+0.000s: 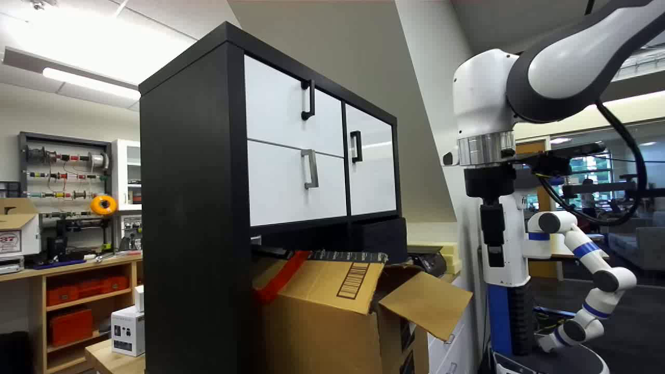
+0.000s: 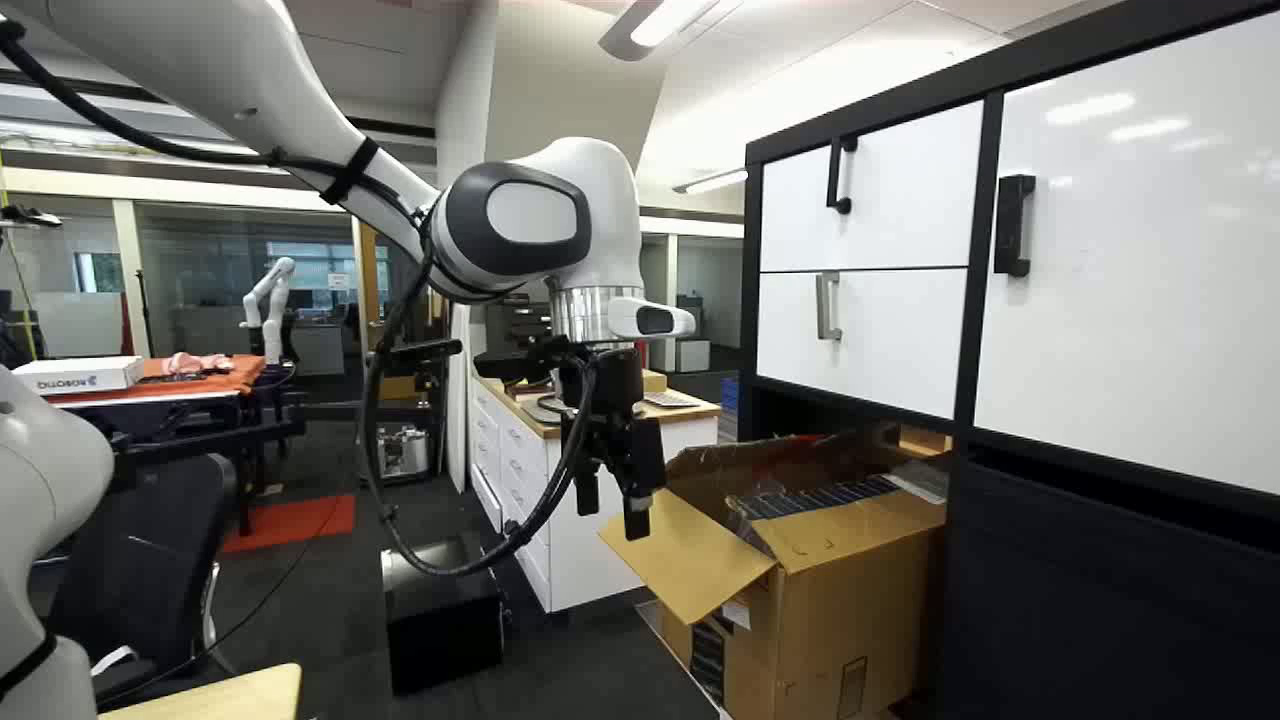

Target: Slide the box inwards

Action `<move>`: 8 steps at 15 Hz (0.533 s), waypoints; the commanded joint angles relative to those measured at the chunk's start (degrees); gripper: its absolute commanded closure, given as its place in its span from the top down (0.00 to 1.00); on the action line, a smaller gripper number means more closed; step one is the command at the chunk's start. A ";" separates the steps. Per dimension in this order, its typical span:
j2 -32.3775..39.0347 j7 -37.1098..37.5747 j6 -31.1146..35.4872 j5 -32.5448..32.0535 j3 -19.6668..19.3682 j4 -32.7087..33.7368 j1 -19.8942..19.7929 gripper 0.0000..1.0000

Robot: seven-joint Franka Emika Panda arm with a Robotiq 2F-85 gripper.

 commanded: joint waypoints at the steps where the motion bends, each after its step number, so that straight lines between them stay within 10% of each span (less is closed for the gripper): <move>1: 0.00 0.12 -0.14 -0.13 -0.37 0.08 0.41 1.00; 8: 0.19 0.09 0.95 0.58 -0.52 -0.16 0.63 1.00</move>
